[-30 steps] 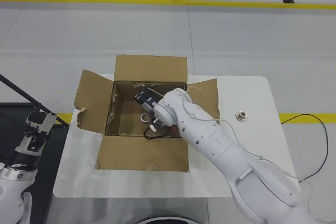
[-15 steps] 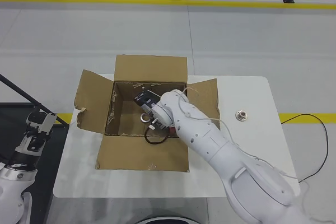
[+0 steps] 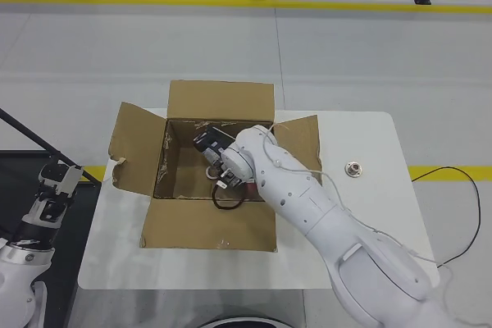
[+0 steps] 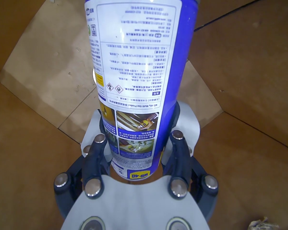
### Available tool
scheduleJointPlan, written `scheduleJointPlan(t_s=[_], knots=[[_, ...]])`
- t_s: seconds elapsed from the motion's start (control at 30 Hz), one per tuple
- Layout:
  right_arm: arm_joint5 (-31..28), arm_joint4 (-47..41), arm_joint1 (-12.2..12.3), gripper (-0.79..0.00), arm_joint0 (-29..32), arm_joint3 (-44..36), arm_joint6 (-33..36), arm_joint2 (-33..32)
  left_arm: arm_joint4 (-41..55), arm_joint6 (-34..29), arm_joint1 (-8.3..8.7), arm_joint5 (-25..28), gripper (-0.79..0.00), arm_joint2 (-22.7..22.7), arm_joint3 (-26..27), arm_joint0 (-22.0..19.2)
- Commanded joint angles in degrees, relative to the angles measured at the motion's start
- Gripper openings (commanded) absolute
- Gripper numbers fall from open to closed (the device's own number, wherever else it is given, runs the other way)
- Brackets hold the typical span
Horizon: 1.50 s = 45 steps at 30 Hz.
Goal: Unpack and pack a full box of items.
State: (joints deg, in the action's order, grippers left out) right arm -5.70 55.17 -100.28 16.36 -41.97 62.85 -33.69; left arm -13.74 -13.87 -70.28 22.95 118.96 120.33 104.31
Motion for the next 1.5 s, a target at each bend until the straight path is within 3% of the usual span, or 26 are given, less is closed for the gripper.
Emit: scheduleJointPlan(t_s=[0.0,0.13,0.4,0.8,1.1,1.27,1.47], knots=[[-0.3,0.1,0.3,-0.049,0.1,-0.6,0.3,-0.7,0.0,0.0,0.0,0.0,0.0,0.0,0.0,0.0],[-1.0,0.3,1.0,-0.003,0.7,-2.6,1.3,-2.3,0.0,0.0,0.0,0.0,0.0,0.0,0.0,0.0],[-2.6,1.3,3.1,0.0,3.5,-11.1,4.4,-6.0,0.0,0.0,0.0,0.0,0.0,0.0,0.0,0.0],[-4.9,6.6,9.7,0.0,19.1,-46.3,13.9,-19.5,0.0,0.0,0.0,0.0,0.0,0.0,0.0,0.0],[1.0,12.2,12.8,0.0,28.1,-64.6,11.3,-35.6,0.0,0.0,0.0,0.0,0.0,0.0,0.0,0.0],[8.3,19.5,13.7,0.0,29.9,-67.6,8.4,-43.8,0.0,0.0,0.0,0.0,0.0,0.0,0.0,0.0],[15.6,24.9,14.6,0.0,27.0,-59.6,7.3,-52.8,0.0,0.0,0.0,0.0,0.0,0.0,0.0,0.0]])
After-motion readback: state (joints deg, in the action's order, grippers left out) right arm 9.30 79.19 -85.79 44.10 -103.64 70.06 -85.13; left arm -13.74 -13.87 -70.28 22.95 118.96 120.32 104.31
